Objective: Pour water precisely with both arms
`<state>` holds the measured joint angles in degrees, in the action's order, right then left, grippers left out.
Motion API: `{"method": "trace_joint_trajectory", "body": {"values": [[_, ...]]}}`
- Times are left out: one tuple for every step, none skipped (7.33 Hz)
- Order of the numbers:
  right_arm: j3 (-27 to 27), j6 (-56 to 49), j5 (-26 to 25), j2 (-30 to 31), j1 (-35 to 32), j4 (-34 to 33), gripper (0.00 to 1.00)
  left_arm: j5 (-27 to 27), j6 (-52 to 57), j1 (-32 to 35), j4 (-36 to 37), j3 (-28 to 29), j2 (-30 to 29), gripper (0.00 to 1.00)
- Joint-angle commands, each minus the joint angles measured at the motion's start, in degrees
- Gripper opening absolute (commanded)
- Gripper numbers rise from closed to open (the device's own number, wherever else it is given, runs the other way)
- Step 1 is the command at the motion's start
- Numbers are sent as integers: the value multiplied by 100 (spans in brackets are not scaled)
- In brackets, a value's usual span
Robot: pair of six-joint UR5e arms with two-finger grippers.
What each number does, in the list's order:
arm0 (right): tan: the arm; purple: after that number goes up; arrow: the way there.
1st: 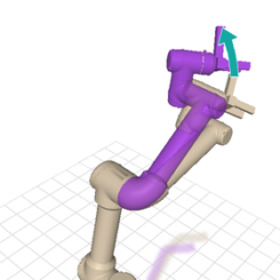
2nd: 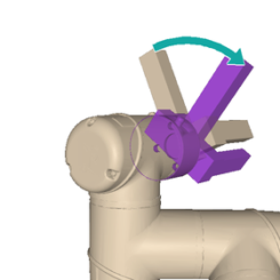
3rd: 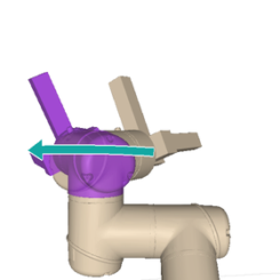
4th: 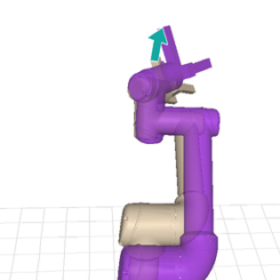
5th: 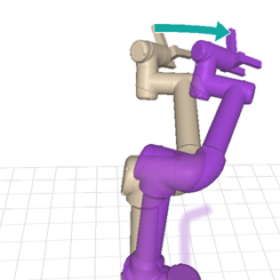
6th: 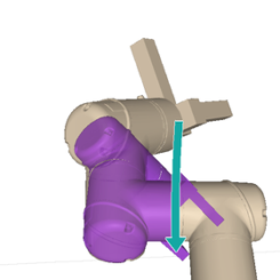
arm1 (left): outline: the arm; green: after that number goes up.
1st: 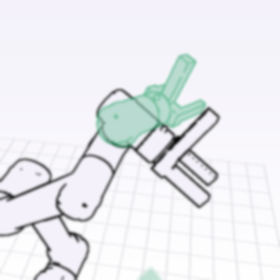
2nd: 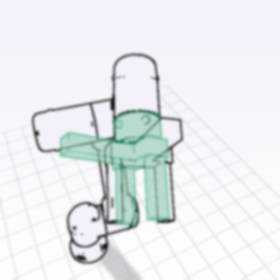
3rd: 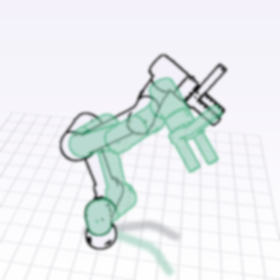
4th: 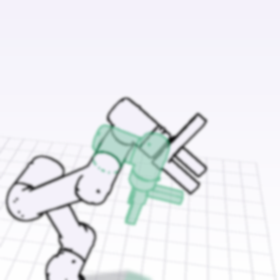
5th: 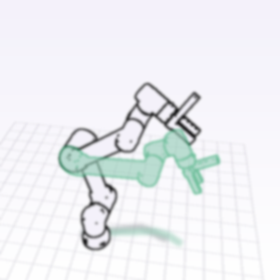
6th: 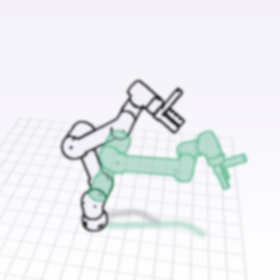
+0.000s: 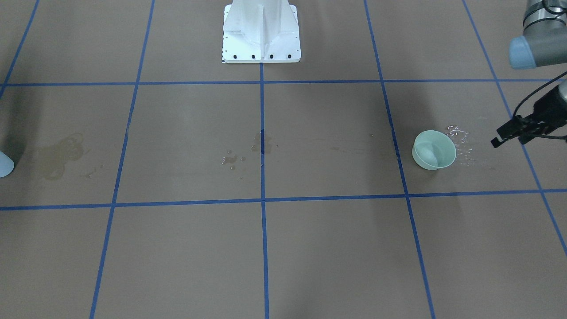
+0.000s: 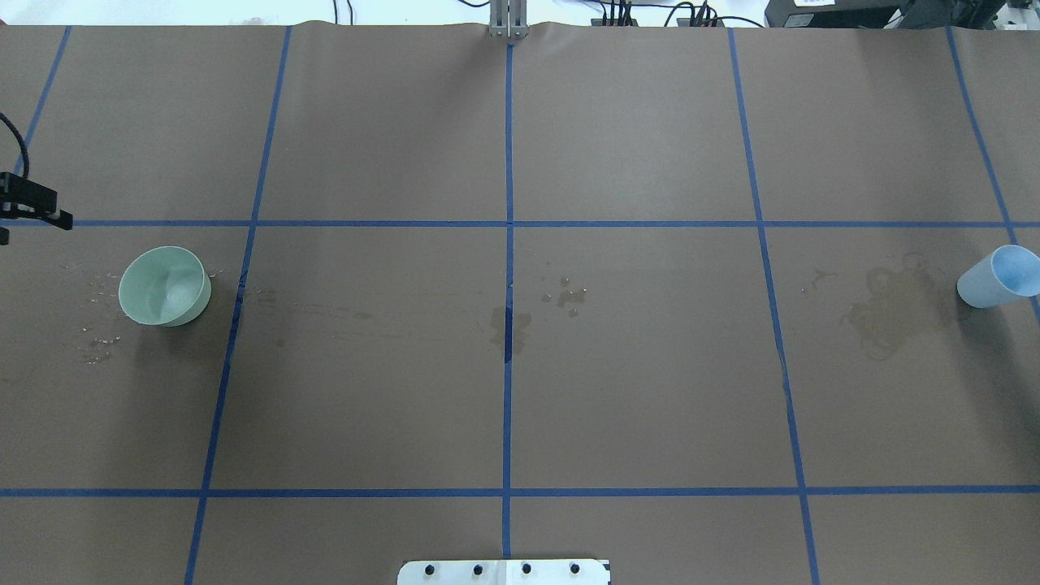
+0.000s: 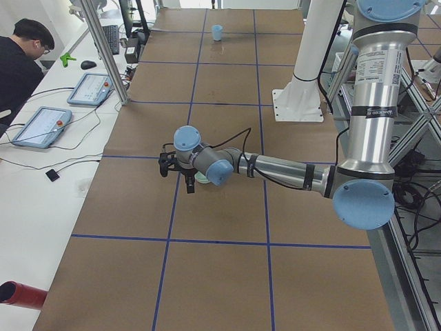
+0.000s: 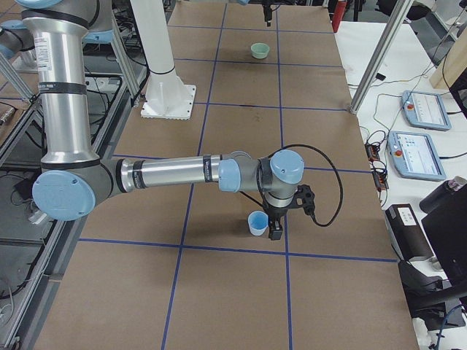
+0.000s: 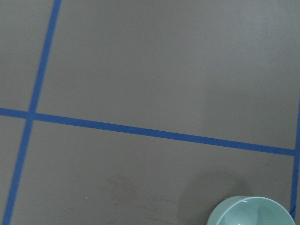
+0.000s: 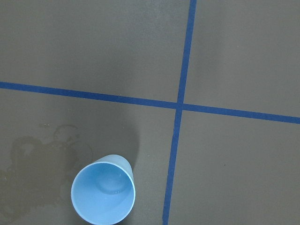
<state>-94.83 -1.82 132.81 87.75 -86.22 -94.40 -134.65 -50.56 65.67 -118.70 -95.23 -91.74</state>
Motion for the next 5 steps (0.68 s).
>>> {"method": "trace_joint_trajectory", "body": {"values": [[-9,6,-1,5,0,0,99,473,-611,-754,-424,13,42,100],[-18,6,-1,22,-9,0,99,736,-726,-1027,-461,65,42,100],[-44,15,-1,40,-9,0,99,808,-728,-1135,-479,161,34,100],[-45,15,-1,40,-9,0,99,809,-719,-1162,-488,258,16,100],[-53,15,-1,40,-18,0,99,809,-719,-1214,-488,355,-19,100]]}}
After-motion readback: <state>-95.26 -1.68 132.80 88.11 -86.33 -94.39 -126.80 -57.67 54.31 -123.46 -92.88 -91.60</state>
